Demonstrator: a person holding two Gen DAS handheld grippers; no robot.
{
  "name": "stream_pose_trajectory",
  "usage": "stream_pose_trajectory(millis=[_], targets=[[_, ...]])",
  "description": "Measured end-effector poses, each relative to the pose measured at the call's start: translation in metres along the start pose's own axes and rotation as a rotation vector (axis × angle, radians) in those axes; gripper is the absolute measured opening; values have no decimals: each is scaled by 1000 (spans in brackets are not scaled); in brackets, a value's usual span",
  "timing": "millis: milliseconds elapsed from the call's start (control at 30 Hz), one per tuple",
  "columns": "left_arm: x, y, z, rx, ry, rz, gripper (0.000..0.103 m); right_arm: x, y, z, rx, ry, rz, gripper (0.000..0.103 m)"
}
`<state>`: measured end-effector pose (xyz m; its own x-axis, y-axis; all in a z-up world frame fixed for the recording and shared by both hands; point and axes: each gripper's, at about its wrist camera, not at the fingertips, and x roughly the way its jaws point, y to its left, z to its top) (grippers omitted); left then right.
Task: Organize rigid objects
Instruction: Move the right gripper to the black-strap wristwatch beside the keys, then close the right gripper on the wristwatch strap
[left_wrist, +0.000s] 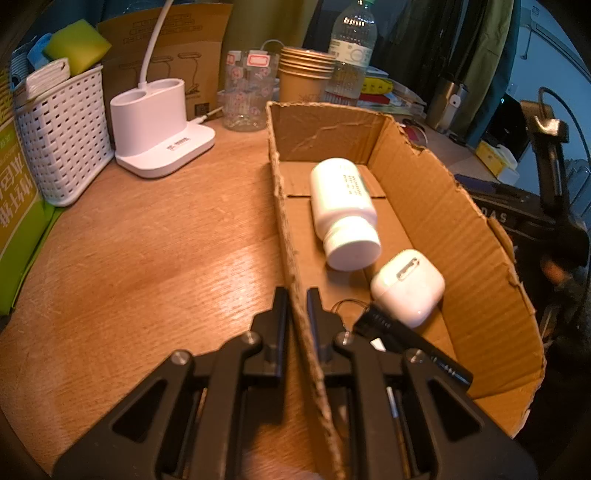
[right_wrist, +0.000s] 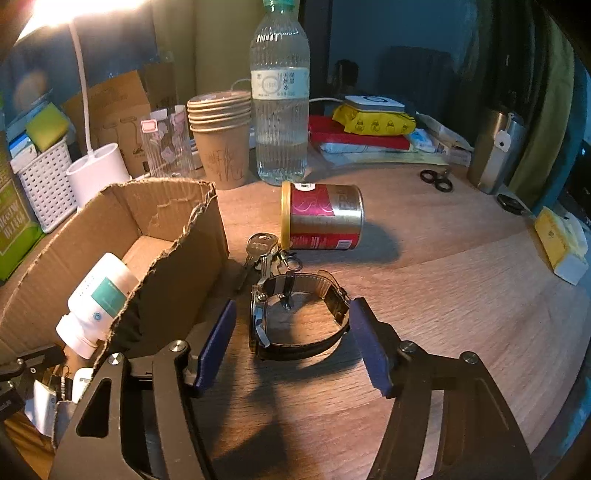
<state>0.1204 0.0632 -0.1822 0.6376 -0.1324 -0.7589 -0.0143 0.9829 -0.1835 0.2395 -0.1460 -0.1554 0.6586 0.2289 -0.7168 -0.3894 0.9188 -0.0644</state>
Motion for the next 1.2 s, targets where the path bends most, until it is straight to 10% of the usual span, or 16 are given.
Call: stream_pose_trajectory(millis=[733, 867, 1100, 1200], targets=[[0, 0, 0, 0, 0, 0, 11, 8, -1, 0, -33, -7, -21, 59], [0, -1, 0, 0, 0, 0, 11, 6, 0, -1, -38, -9, -3, 25], [0, -1, 0, 0, 0, 0, 11, 6, -4, -1, -28, -9, -13, 25], [0, -1, 0, 0, 0, 0, 11, -1, -12, 1, 6, -31, -2, 59]])
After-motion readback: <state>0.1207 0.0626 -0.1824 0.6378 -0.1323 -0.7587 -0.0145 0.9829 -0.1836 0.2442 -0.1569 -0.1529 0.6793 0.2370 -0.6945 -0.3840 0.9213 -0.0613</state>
